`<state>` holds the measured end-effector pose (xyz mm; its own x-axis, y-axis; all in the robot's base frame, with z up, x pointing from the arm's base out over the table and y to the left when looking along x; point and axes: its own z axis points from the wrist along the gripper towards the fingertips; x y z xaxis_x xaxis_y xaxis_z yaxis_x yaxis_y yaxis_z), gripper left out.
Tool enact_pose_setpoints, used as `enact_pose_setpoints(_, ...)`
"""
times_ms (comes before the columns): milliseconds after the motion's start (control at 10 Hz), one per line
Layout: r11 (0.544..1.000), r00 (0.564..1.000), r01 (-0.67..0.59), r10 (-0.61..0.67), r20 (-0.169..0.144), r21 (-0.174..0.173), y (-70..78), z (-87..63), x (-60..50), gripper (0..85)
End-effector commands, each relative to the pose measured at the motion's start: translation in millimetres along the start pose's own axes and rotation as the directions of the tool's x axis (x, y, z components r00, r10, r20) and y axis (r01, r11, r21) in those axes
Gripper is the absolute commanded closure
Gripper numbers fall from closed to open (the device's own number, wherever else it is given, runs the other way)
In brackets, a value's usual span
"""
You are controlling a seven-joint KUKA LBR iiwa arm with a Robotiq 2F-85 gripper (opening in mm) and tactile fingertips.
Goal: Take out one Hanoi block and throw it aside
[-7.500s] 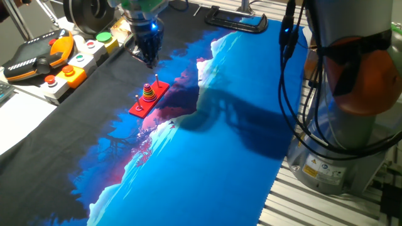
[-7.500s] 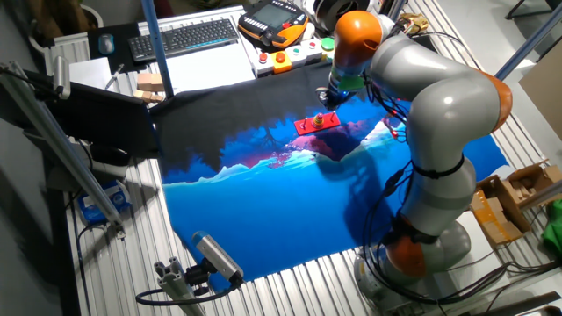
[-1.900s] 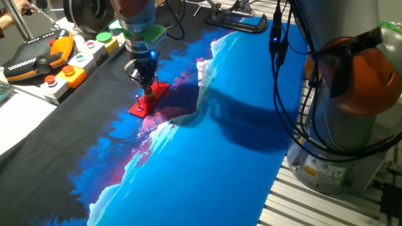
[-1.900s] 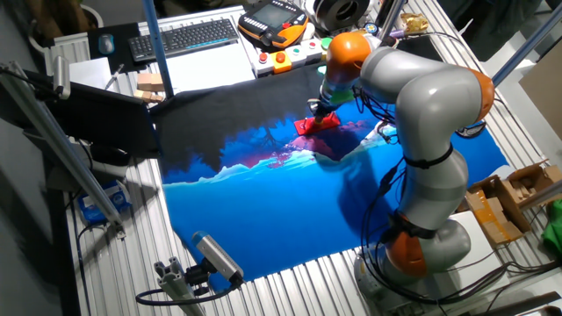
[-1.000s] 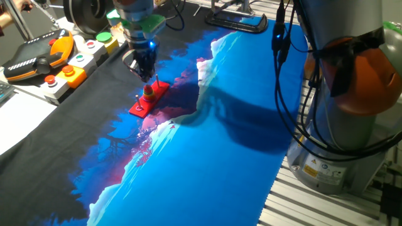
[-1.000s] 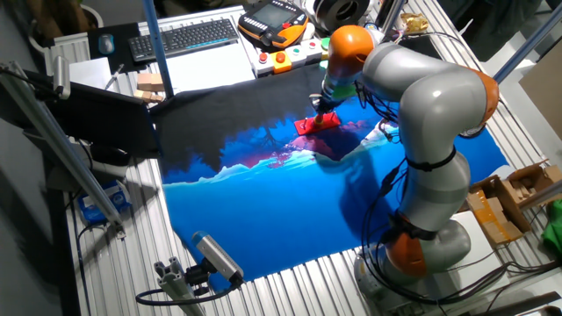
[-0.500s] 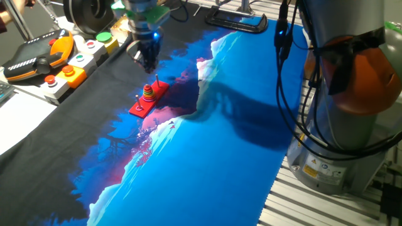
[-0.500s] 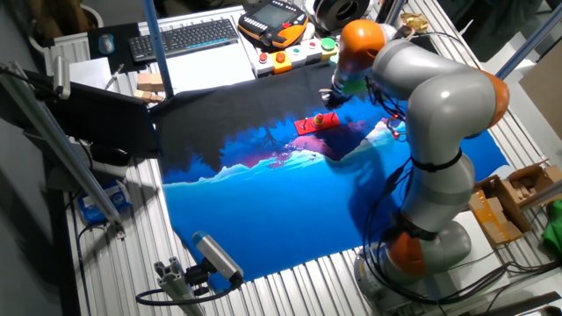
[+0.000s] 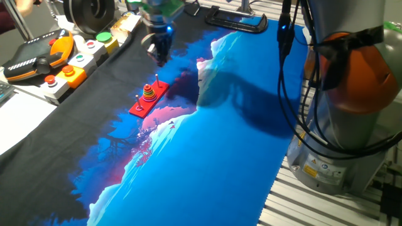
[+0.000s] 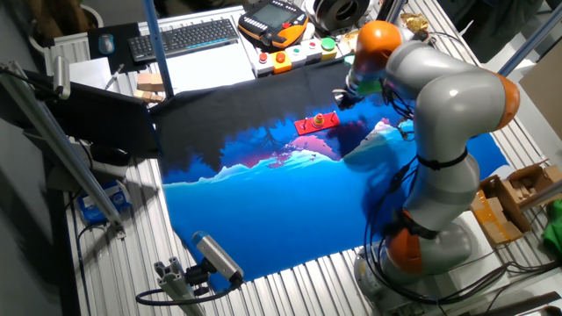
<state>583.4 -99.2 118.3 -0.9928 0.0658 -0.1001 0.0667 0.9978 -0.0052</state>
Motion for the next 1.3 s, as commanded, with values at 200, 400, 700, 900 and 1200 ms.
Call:
enact_pose_setpoints(200, 1.0, 1.0, 0.005, -0.005, -0.007, 0.001, -13.2, 13.2, 6.2, 84.3)
enact_pose_setpoints(400, 1.0, 1.0, 0.011, -0.011, -0.004, 0.0, -18.6, 25.5, 8.8, 84.3)
enact_pose_setpoints(700, 1.0, 1.0, 0.016, -0.016, -0.001, 0.003, -18.6, 40.5, 7.8, 84.3)
enact_pose_setpoints(900, 1.0, 1.0, 0.015, -0.015, -0.007, 0.001, -17.1, 50.2, 7.7, 84.3)
enact_pose_setpoints(1200, 1.0, 1.0, 0.029, -0.029, -0.007, -0.003, -17.5, 57.5, 9.4, 84.3)
